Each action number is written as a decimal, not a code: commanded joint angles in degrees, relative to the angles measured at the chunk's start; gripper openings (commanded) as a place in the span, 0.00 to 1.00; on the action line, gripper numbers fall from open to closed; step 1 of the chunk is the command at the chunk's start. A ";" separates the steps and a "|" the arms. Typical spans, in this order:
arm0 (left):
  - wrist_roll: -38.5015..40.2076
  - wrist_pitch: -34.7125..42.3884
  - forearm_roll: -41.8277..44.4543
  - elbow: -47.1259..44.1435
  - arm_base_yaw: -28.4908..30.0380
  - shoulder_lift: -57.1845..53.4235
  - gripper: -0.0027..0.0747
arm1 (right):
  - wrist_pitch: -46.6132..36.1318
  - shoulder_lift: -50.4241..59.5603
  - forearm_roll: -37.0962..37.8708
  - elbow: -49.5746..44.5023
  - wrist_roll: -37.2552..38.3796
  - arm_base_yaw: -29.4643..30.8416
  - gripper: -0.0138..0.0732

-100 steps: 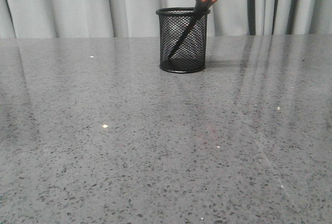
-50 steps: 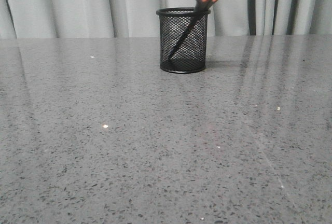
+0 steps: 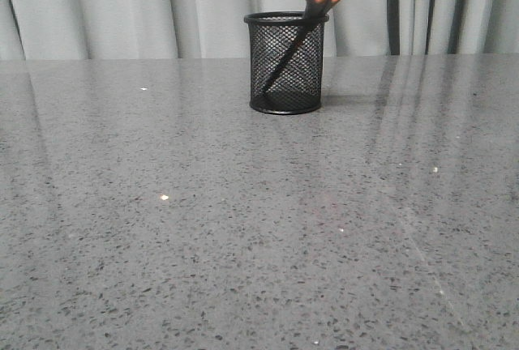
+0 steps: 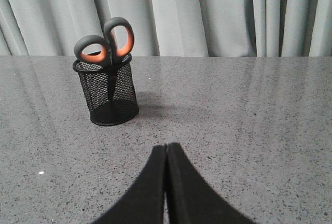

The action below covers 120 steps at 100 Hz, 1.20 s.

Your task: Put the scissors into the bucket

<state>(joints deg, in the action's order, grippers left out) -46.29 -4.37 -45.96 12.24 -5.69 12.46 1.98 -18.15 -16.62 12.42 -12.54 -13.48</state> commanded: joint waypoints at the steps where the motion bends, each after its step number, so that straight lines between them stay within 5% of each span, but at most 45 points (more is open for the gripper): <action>1: 0.04 3.49 -0.82 1.64 0.11 0.49 0.01 | -4.92 -0.24 -0.23 1.49 -0.19 0.25 0.09; 25: 1.51 3.83 0.55 1.64 0.11 0.49 0.01 | -4.92 -0.24 -0.23 1.49 -0.19 0.25 0.09; 29: 5.81 4.01 4.45 1.38 0.11 0.49 0.01 | -4.92 -0.24 -0.23 1.49 -0.19 0.25 0.09; 42: 37.09 4.37 32.88 -2.64 1.15 -1.19 0.01 | -4.92 -0.24 -0.23 1.49 -0.19 0.25 0.09; 49: 44.94 4.69 39.58 -6.12 2.02 -3.55 0.01 | -4.92 -0.24 -0.23 1.49 -0.19 0.25 0.09; 73: 48.51 4.37 44.18 -14.66 2.99 -14.47 0.01 | -4.92 -0.24 -0.23 1.49 -0.19 0.25 0.09; 120: 48.51 1.99 43.97 -14.54 2.99 -14.21 0.01 | -4.92 -0.44 -0.23 1.49 -0.19 0.25 0.09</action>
<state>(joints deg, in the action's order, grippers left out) 1.68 -6.51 -1.52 0.00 -2.73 -0.10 1.86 -18.15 -16.65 12.42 -12.54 -13.48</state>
